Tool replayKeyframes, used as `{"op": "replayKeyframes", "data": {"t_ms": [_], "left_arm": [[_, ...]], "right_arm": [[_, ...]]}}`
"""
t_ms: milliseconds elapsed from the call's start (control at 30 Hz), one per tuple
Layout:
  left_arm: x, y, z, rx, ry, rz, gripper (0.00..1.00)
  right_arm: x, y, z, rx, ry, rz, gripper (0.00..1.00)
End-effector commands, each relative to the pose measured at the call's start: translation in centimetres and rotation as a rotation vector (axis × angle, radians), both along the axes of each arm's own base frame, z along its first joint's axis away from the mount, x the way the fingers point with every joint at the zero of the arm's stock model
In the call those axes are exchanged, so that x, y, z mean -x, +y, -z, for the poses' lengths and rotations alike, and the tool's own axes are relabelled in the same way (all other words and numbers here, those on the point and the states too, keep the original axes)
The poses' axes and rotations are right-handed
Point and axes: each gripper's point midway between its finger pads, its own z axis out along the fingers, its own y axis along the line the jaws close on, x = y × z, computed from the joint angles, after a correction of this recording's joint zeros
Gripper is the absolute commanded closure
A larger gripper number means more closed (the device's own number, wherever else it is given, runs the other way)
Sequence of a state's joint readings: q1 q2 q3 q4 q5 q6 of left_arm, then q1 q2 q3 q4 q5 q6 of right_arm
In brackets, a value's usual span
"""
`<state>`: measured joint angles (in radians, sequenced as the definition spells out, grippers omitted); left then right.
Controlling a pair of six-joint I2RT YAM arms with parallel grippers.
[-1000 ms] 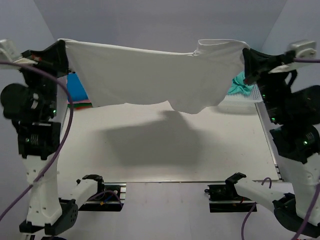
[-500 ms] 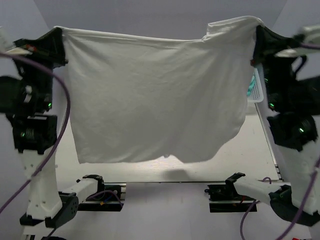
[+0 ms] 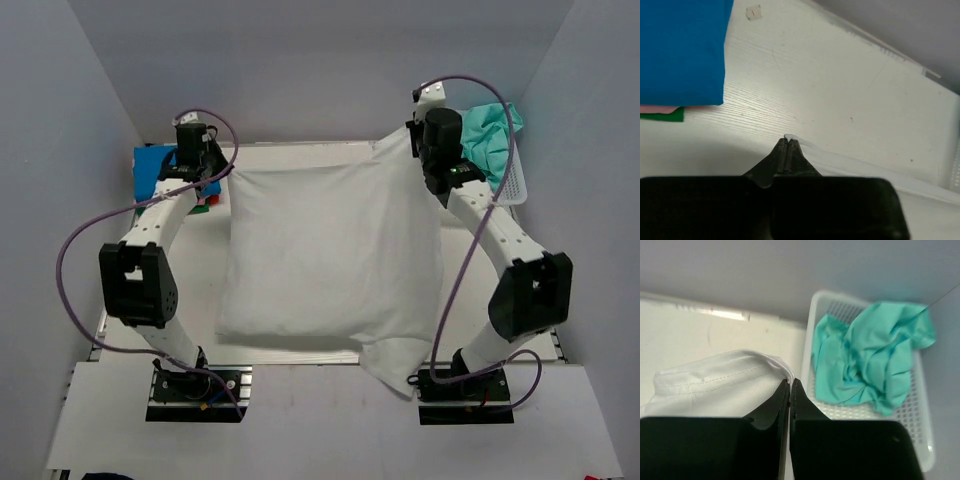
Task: Fold and stack the t-shirts
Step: Flatten out the tshirt
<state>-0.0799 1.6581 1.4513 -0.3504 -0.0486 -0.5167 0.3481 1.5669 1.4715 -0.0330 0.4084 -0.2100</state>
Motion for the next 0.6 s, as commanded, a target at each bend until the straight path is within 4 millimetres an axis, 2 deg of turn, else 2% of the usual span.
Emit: {"op": "replayKeyframes", "data": {"t_ms": [0, 67, 100, 133, 167, 200, 267, 367, 400, 433, 467, 500, 567], "left_arm": [[-3.4, -0.7, 0.0, 0.036, -0.089, 0.037, 1.0], [-5.1, -1.3, 3.1, 0.046, -0.026, 0.06, 1.0], [-6.7, -1.6, 2.6, 0.051, -0.041, 0.069, 1.0], [-7.3, -1.9, 4.2, 0.057, 0.002, 0.081, 1.0], [-8.4, -2.0, 7.9, 0.055, 0.068, 0.079, 1.0], [-9.6, -2.0, 7.2, 0.056, 0.056, 0.08, 1.0], [-11.5, -2.1, 8.8, 0.048, 0.062, 0.084, 1.0], [-13.0, -2.5, 8.9, 0.056, 0.038, 0.098, 1.0], [-13.4, -2.7, 9.8, 0.061, 0.049, 0.107, 1.0], [-13.6, -2.7, 9.9, 0.054, 0.045, 0.112, 1.0], [-13.9, -2.7, 9.0, 0.054, 0.03, 0.112, 1.0], [-13.8, -2.7, 10.0, 0.053, 0.052, 0.112, 1.0], [-14.0, -2.6, 9.5, 0.048, 0.042, 0.103, 1.0]], "right_arm": [[-2.8, 0.5, 2.0, -0.119, -0.006, -0.046, 1.0], [-5.2, 1.7, 6.5, -0.137, 0.076, -0.116, 1.0], [-5.9, 1.9, 7.1, -0.144, 0.086, -0.128, 1.0], [-6.6, 2.9, 9.6, -0.152, 0.136, -0.183, 1.0], [-7.2, 3.3, 11.3, -0.151, 0.164, -0.201, 1.0], [-7.8, 4.0, 12.5, -0.153, 0.182, -0.234, 1.0], [-8.8, 4.3, 14.8, -0.151, 0.216, -0.239, 1.0], [-9.6, 4.3, 16.1, -0.145, 0.231, -0.221, 1.0], [-9.7, 4.3, 15.8, -0.145, 0.223, -0.22, 1.0], [-9.8, 4.5, 15.8, -0.141, 0.222, -0.23, 1.0], [-10.1, 4.3, 15.7, -0.133, 0.216, -0.23, 1.0], [-10.1, 4.5, 15.7, -0.128, 0.216, -0.237, 1.0], [-9.8, 4.4, 15.8, -0.111, 0.224, -0.236, 1.0]]}}
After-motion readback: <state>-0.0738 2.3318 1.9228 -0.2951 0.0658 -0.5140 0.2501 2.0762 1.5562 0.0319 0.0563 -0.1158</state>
